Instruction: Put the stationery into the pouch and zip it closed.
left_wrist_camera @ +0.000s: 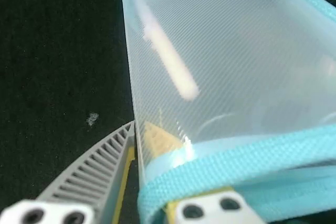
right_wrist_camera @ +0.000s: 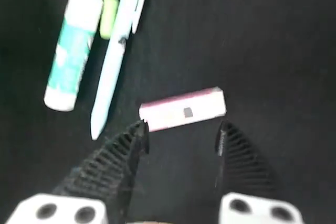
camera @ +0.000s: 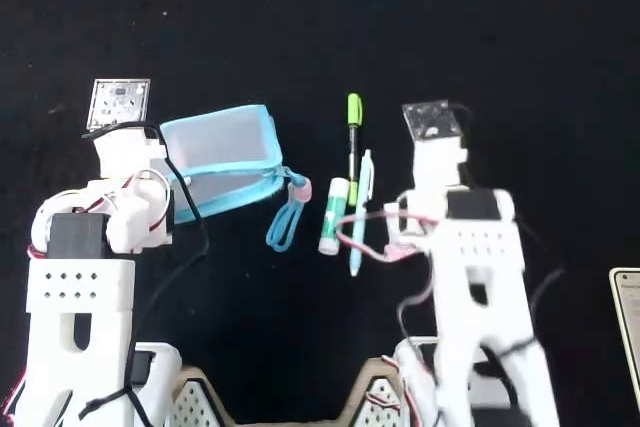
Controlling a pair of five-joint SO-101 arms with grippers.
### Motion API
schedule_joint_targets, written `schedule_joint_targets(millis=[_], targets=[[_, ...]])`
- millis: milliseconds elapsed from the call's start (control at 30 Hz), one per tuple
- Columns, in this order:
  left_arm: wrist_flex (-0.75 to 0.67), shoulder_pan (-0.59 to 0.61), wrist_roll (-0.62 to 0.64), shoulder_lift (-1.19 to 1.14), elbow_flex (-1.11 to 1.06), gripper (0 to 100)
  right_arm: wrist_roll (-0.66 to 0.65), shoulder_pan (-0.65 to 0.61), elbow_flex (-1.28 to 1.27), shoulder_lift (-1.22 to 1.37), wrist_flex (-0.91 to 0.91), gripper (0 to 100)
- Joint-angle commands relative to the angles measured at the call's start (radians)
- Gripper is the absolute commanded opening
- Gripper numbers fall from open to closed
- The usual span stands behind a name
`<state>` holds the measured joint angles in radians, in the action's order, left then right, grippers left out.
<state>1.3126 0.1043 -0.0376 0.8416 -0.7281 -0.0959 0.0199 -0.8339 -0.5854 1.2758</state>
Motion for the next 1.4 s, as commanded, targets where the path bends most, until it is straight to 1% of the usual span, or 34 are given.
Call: schedule_joint_targets(millis=[0, 167, 400, 633, 900, 933, 1033, 1167, 1267, 1367], targets=[[0.003, -0.004, 0.003, -0.006, -0.042, 3, 0.06, 0.009, 0.139, 0.137, 0.072, 21.5], [0.0, -0.004, 0.003, -0.006, -0.048, 3, 0.285, 0.009, 0.254, 0.334, 0.201, 21.7], [-0.002, -0.004, 0.003, -0.006, -0.048, 3, 0.463, 0.023, 0.418, 0.615, 0.213, 21.5], [-0.002, -0.004, 0.003, -0.006, -0.048, 3, 0.546, 0.014, 0.556, 0.814, 0.229, 21.5], [-0.002, -0.004, 0.002, -0.006, -0.048, 3, 0.543, 0.009, 0.664, 1.006, 0.229, 20.9], [0.0, -0.004, 0.002, -0.006, -0.048, 3, 0.535, 0.008, 0.68, 1.015, 0.229, 19.3], [0.0, -0.004, 0.002, -0.006, -0.048, 3, 0.459, 0.008, 0.725, 1.02, 0.23, 11.3], [0.0, -0.004, 0.002, -0.006, -0.048, 3, 0.29, 0.008, 0.766, 1.024, 0.23, 0.9], [0.0, -0.004, 0.002, -0.006, -0.048, 3, 0.121, 0.011, 0.765, 1.027, 0.241, 1.0], [0.002, -0.004, 0.002, -0.006, -0.048, 3, -0.083, 0.012, 0.771, 1.021, 0.282, 1.0]])
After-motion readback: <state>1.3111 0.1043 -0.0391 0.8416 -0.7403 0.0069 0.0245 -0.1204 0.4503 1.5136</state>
